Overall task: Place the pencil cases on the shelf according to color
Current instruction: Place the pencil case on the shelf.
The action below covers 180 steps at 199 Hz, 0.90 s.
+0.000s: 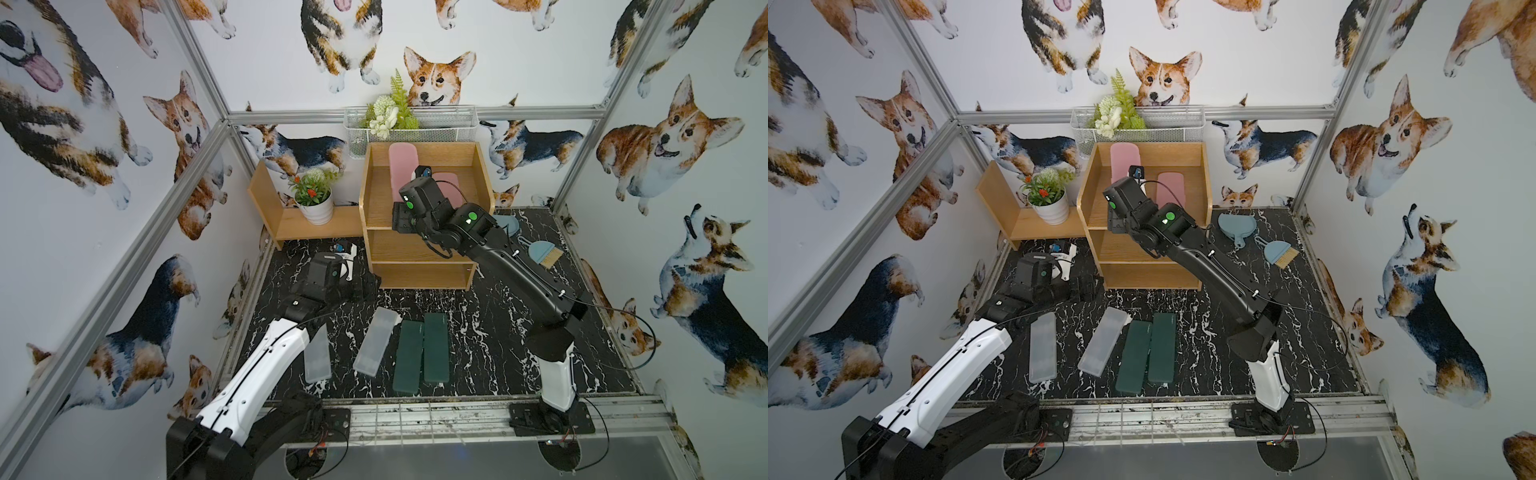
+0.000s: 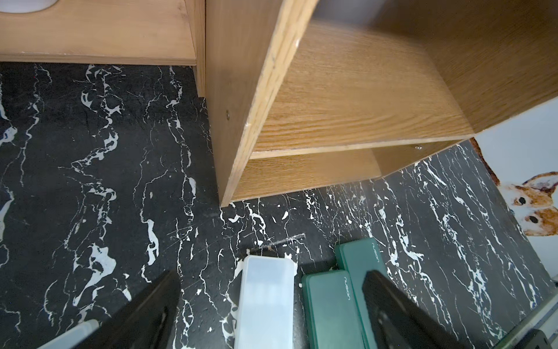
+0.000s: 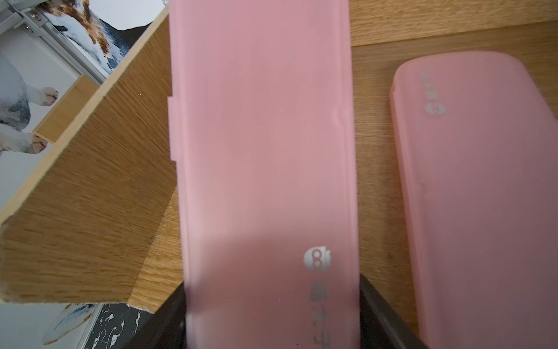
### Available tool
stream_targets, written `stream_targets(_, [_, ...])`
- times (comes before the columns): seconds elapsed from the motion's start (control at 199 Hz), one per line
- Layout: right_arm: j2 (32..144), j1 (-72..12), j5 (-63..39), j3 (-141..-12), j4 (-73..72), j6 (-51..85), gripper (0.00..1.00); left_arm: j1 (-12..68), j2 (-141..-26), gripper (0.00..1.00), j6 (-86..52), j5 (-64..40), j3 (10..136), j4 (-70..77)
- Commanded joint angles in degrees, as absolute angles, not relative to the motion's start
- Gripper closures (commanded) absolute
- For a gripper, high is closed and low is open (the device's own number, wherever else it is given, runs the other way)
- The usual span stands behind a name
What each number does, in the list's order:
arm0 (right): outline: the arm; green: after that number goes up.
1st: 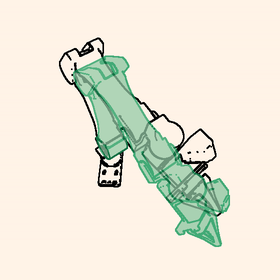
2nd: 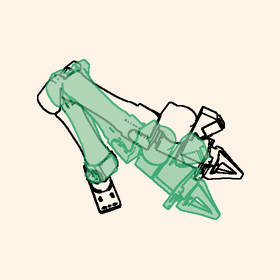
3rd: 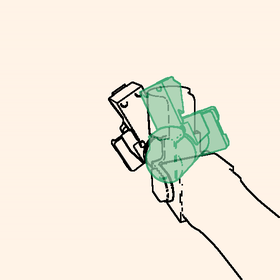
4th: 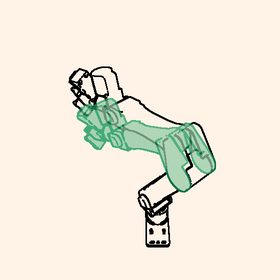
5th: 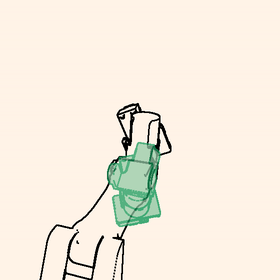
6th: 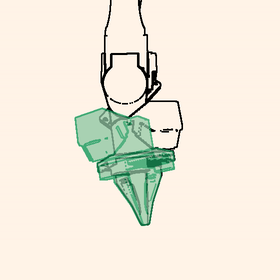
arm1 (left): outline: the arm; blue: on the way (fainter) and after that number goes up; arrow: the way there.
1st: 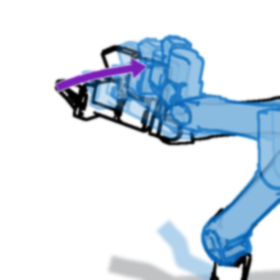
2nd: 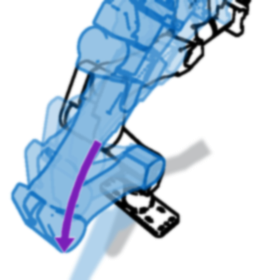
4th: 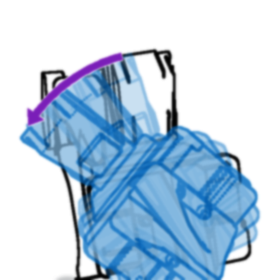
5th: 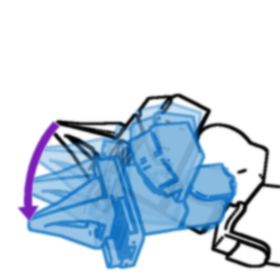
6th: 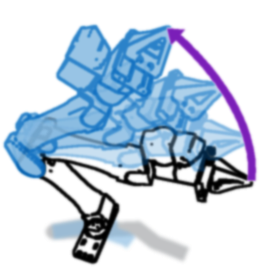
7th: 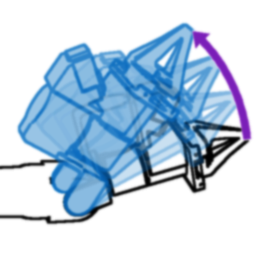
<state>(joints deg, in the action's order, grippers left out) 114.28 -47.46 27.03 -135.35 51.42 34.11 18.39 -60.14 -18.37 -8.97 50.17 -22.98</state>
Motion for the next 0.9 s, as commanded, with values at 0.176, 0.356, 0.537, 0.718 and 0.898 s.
stream_targets(0.176, [116.3,-46.2,27.1,-135.9,54.1,35.6,0.10,18.3,-56.8,0.01,-16.8,-11.9,47.8,-19.5])
stream_targets(0.356, [114.9,-46.2,26.2,-136.0,50.7,33.8,0.03,18.3,-56.7,0.01,-15.6,-11.2,47.2,-20.0])
stream_targets(0.537, [111.0,-46.3,23.2,-134.9,42.9,29.7,0.03,18.2,-56.8,0.00,-16.4,-11.1,47.6,-20.2])
stream_targets(0.718, [108.4,-46.2,23.4,-132.8,42.4,28.3,0.15,18.3,-56.9,0.01,-20.7,-12.6,48.3,-16.6])
stream_targets(0.898, [107.2,-46.3,23.2,-128.0,41.8,27.4,0.47,18.3,-59.3,0.00,-21.2,-12.3,48.7,-14.8])
